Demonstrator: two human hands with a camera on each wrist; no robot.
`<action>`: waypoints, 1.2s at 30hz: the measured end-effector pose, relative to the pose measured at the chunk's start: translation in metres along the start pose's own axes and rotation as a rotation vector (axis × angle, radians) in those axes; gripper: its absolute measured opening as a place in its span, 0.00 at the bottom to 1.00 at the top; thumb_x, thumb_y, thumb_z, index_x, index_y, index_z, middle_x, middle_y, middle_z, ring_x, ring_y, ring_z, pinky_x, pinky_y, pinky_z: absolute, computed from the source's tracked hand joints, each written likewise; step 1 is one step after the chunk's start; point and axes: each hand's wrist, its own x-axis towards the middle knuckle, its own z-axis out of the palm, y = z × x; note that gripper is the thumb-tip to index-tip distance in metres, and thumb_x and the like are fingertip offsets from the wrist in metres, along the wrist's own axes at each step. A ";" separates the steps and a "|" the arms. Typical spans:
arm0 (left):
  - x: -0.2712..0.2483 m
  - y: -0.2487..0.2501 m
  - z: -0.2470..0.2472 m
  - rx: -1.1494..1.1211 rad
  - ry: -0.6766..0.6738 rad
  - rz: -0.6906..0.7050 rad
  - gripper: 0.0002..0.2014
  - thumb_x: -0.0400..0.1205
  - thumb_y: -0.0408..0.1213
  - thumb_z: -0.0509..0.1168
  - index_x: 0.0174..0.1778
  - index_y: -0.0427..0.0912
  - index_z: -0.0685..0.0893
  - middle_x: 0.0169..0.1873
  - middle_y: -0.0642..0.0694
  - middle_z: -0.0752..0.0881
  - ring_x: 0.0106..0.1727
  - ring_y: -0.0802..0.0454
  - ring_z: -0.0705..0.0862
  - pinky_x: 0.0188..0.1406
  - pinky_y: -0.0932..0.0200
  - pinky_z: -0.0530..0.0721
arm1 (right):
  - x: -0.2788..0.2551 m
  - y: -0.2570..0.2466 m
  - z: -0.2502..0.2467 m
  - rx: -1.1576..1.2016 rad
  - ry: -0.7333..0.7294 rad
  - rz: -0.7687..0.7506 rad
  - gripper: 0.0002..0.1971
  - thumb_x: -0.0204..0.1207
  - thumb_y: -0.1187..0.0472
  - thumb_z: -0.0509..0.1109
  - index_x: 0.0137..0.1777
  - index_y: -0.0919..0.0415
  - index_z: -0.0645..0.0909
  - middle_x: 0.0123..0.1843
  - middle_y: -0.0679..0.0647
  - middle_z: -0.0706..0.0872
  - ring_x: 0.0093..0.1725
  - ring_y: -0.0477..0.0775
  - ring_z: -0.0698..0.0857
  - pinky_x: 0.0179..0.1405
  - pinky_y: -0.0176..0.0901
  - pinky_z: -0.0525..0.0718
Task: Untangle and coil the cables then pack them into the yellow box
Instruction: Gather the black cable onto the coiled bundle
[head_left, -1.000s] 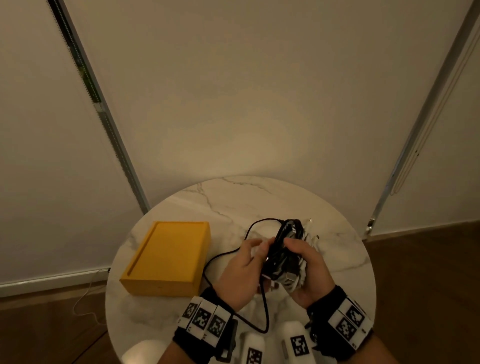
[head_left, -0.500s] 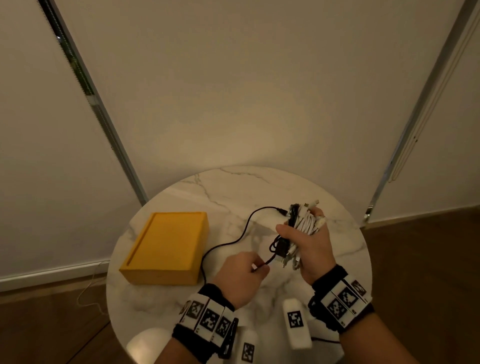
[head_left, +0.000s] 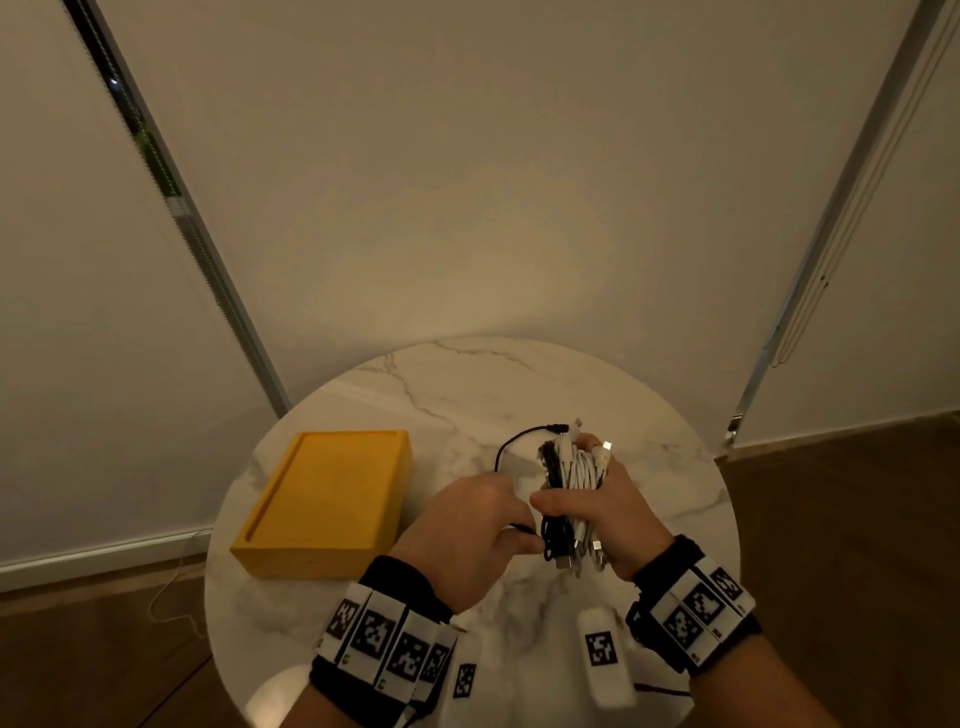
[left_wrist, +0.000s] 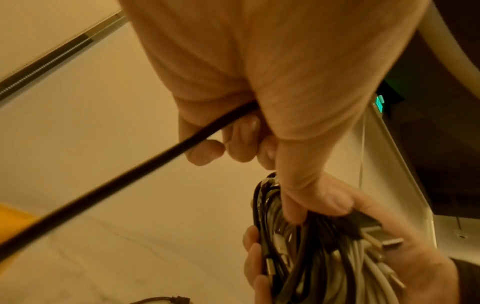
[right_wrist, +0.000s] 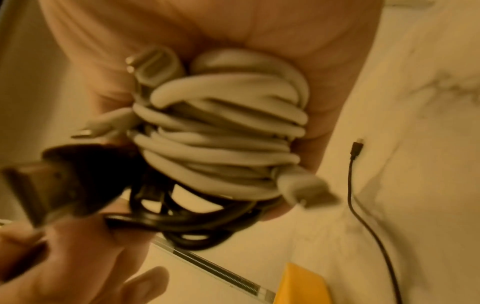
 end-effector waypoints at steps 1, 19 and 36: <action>-0.001 0.001 -0.001 -0.029 0.004 0.021 0.10 0.83 0.49 0.68 0.50 0.51 0.92 0.35 0.57 0.74 0.42 0.56 0.74 0.41 0.60 0.70 | -0.001 0.002 0.000 0.030 -0.011 0.020 0.37 0.55 0.66 0.85 0.65 0.64 0.75 0.41 0.57 0.87 0.41 0.58 0.87 0.41 0.49 0.87; -0.005 0.015 0.015 -0.473 0.495 0.027 0.11 0.81 0.36 0.73 0.50 0.60 0.84 0.39 0.61 0.89 0.43 0.63 0.88 0.39 0.71 0.84 | -0.010 0.006 0.024 0.458 0.021 0.046 0.46 0.56 0.53 0.90 0.66 0.81 0.74 0.54 0.76 0.82 0.51 0.71 0.85 0.45 0.57 0.88; -0.001 0.009 0.006 -0.766 0.319 -0.143 0.12 0.86 0.46 0.64 0.46 0.44 0.89 0.40 0.45 0.92 0.43 0.52 0.92 0.43 0.53 0.92 | -0.010 0.007 0.025 0.187 0.211 -0.249 0.37 0.57 0.58 0.88 0.62 0.62 0.72 0.49 0.66 0.79 0.48 0.64 0.80 0.48 0.65 0.84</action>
